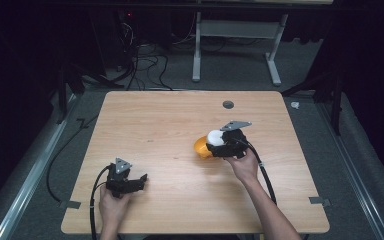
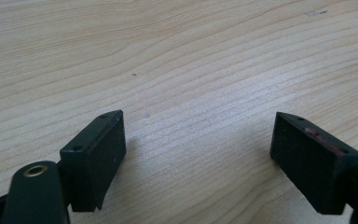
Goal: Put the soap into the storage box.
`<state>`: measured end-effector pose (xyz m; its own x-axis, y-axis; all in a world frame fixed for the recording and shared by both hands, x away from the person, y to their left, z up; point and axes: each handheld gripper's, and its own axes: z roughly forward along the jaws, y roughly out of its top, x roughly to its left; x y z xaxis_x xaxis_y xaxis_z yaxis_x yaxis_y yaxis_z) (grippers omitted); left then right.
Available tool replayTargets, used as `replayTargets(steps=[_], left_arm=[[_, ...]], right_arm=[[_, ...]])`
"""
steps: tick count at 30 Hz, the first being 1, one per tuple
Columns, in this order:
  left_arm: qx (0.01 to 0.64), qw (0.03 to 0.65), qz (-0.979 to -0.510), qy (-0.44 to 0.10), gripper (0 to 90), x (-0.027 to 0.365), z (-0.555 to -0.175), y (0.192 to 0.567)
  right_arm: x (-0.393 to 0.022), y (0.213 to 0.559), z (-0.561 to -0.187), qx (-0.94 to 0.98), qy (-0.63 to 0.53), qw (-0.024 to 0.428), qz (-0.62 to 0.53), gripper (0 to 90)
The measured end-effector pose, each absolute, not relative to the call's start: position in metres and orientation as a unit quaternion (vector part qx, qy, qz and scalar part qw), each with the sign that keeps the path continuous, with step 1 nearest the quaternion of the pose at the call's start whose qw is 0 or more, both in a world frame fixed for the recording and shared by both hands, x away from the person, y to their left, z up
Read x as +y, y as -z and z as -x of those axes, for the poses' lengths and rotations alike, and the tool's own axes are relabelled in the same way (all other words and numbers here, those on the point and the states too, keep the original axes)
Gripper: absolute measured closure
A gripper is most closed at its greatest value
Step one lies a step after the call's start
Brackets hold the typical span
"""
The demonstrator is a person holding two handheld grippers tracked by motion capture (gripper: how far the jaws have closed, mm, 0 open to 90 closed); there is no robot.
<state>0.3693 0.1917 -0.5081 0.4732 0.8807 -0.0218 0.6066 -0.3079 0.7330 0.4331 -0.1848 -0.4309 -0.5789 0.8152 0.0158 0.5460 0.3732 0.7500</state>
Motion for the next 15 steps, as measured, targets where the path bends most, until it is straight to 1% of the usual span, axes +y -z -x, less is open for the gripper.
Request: replayTargets(steps=[15], left_arm=[[0.474,0.348,-0.784,-0.197,18.8,0.192,-0.369,0.508]], right_arm=[[-0.176,0.444,-0.444,0.813,-0.355,0.174,-0.428,24.7]])
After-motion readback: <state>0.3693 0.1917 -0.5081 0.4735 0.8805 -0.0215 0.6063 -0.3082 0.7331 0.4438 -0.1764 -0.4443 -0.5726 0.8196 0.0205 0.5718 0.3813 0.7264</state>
